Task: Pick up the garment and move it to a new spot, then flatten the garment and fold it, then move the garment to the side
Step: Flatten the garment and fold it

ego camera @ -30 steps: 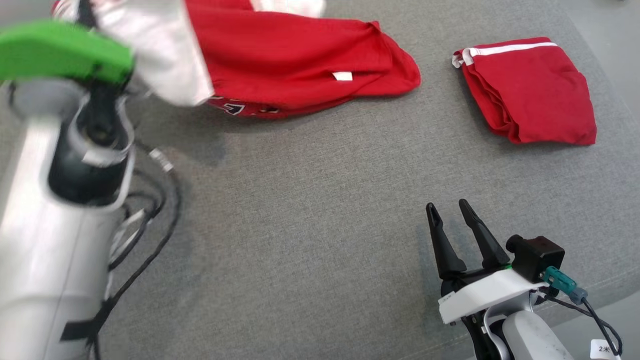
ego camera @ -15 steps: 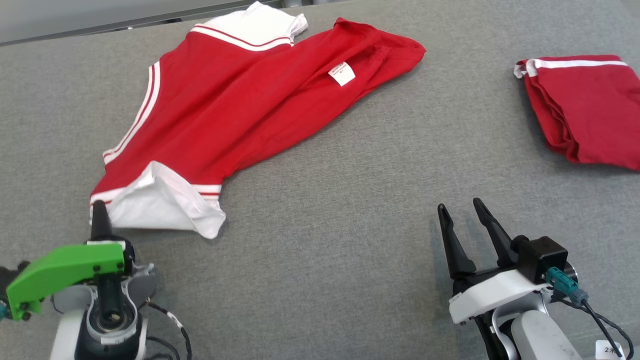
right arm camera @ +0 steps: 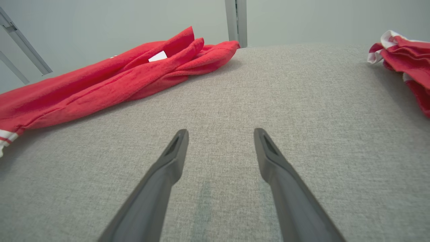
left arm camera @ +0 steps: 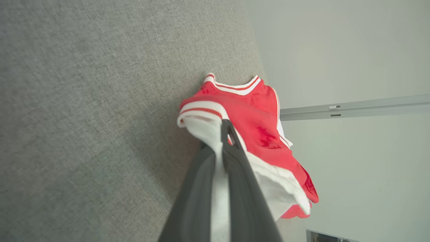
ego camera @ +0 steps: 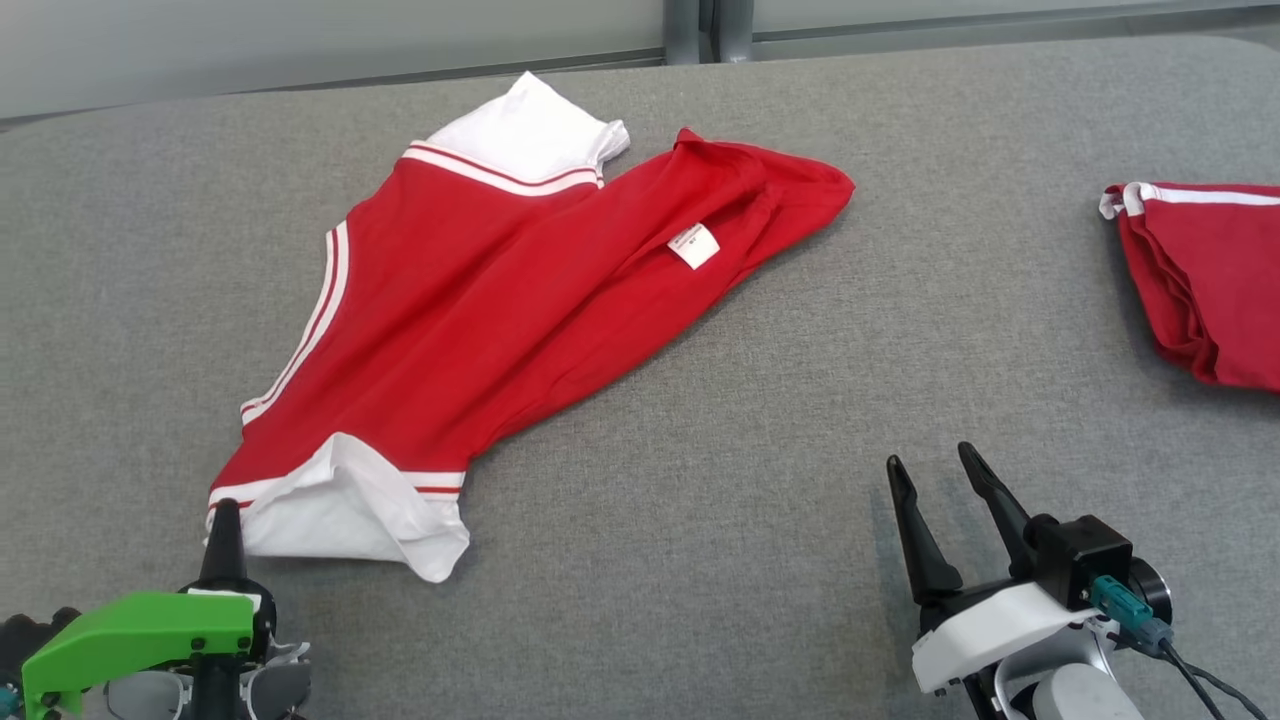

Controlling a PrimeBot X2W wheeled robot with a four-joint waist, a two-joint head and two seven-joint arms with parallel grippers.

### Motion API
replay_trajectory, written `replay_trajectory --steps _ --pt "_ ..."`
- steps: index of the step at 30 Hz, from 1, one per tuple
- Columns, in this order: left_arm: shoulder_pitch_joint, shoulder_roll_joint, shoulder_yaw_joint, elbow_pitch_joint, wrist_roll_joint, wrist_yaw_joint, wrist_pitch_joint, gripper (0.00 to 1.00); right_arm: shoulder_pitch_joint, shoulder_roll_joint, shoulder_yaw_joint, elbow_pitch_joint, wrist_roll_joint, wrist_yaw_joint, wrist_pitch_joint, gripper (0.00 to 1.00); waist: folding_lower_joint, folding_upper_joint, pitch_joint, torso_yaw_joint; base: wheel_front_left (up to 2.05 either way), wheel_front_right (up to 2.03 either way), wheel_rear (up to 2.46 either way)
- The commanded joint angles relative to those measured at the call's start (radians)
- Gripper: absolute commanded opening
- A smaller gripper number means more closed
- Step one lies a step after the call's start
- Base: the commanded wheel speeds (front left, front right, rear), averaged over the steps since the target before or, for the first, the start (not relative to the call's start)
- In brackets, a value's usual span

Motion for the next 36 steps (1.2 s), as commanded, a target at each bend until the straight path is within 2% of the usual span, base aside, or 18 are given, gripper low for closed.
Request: replay_trajectory --steps 1,6,9,12,17,19,21,27,33,36 --pt "0.018 0.004 -0.005 0.003 -0.004 -0.013 0.009 1.0 0.015 -0.004 -0.003 0.002 -0.011 0.0 -0.003 1.0 0.0 0.0025 -0.015 0.008 0.0 0.0 0.0" --pt "0.045 0.023 -0.034 0.006 0.023 -0.068 0.023 1.0 0.04 -0.004 -0.017 0.0 -0.021 0.0 -0.003 1.0 0.0 0.0025 -0.05 0.009 0.0 0.0 0.0" --pt "0.073 0.086 -0.071 0.021 0.128 -0.081 -0.006 1.0 0.058 -0.003 -0.035 -0.007 -0.028 0.0 -0.003 1.0 0.0 0.0025 -0.071 0.015 0.0 0.0 0.0" --pt "0.101 0.124 -0.106 0.036 0.227 -0.077 -0.05 1.0 0.082 -0.004 -0.056 -0.011 -0.039 0.0 -0.003 1.0 0.0 0.0025 -0.095 0.026 0.0 0.0 0.0" --pt "0.079 0.162 -0.18 0.004 0.413 -0.085 -0.101 1.0 0.093 -0.003 -0.086 -0.029 -0.057 0.0 -0.003 1.0 0.0 0.0025 -0.105 0.047 0.0 0.0 0.0" --pt "0.035 0.157 -0.223 -0.016 0.49 -0.091 -0.11 1.0 0.086 -0.003 -0.089 -0.035 -0.066 0.0 -0.003 1.0 0.0 0.0025 -0.099 0.056 0.0 0.0 0.0" --pt "0.013 0.147 -0.25 -0.022 0.517 -0.096 -0.111 1.0 0.08 -0.003 -0.089 -0.038 -0.071 0.0 -0.003 1.0 0.0 0.0025 -0.093 0.059 0.0 0.0 0.0" --pt "-0.195 0.057 -0.421 0.006 0.601 -0.139 -0.025 1.0 0.035 -0.004 -0.084 -0.057 -0.086 0.0 -0.003 1.0 0.0 0.0025 -0.031 0.047 0.0 0.0 0.0" --pt "-0.474 -0.016 -0.525 0.163 0.669 -0.176 0.095 1.0 -0.027 -0.004 -0.07 -0.079 -0.074 0.0 -0.003 1.0 0.0 0.0025 0.09 -0.027 0.0 0.0 0.0" --pt "-0.589 -0.033 -0.563 0.261 0.695 -0.195 0.161 1.0 -0.044 -0.003 -0.064 -0.084 -0.061 0.0 -0.003 1.0 0.0 0.0025 0.14 -0.073 0.0 0.0 0.0"
